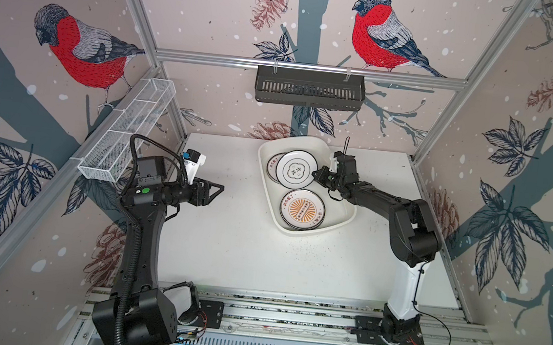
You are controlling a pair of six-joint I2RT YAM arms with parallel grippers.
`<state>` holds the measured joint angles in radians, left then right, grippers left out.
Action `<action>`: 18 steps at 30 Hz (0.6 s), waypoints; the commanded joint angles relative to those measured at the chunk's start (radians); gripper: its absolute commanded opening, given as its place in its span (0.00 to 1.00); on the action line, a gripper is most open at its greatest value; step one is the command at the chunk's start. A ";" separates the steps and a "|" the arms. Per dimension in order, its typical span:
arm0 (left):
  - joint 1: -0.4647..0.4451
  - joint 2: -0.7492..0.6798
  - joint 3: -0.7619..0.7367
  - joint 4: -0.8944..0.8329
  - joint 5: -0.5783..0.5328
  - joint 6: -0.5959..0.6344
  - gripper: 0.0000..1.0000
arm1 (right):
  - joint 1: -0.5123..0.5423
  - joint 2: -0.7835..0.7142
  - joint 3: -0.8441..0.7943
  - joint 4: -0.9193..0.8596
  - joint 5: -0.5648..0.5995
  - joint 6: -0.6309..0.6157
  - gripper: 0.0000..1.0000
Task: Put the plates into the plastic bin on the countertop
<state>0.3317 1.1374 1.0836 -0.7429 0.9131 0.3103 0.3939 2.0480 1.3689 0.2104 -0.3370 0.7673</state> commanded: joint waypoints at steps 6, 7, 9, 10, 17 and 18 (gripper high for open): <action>-0.003 -0.001 0.004 0.039 0.010 -0.020 0.66 | -0.004 0.088 0.098 0.057 -0.028 0.043 0.07; -0.003 0.002 0.005 0.040 0.010 -0.021 0.66 | -0.004 0.096 0.106 0.053 -0.029 0.043 0.07; -0.005 0.010 0.004 0.044 0.013 -0.030 0.66 | -0.004 0.115 0.130 0.040 -0.036 0.042 0.08; -0.006 0.012 0.001 0.051 0.019 -0.040 0.66 | -0.002 0.120 0.137 0.034 -0.036 0.041 0.08; -0.014 0.026 -0.002 0.071 0.026 -0.059 0.66 | 0.000 0.160 0.175 0.019 -0.043 0.044 0.09; -0.014 0.030 0.001 0.066 0.025 -0.056 0.66 | 0.002 0.164 0.183 0.017 -0.043 0.044 0.09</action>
<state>0.3202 1.1614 1.0760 -0.6998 0.9169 0.2581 0.3920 2.2021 1.5311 0.2089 -0.3634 0.8089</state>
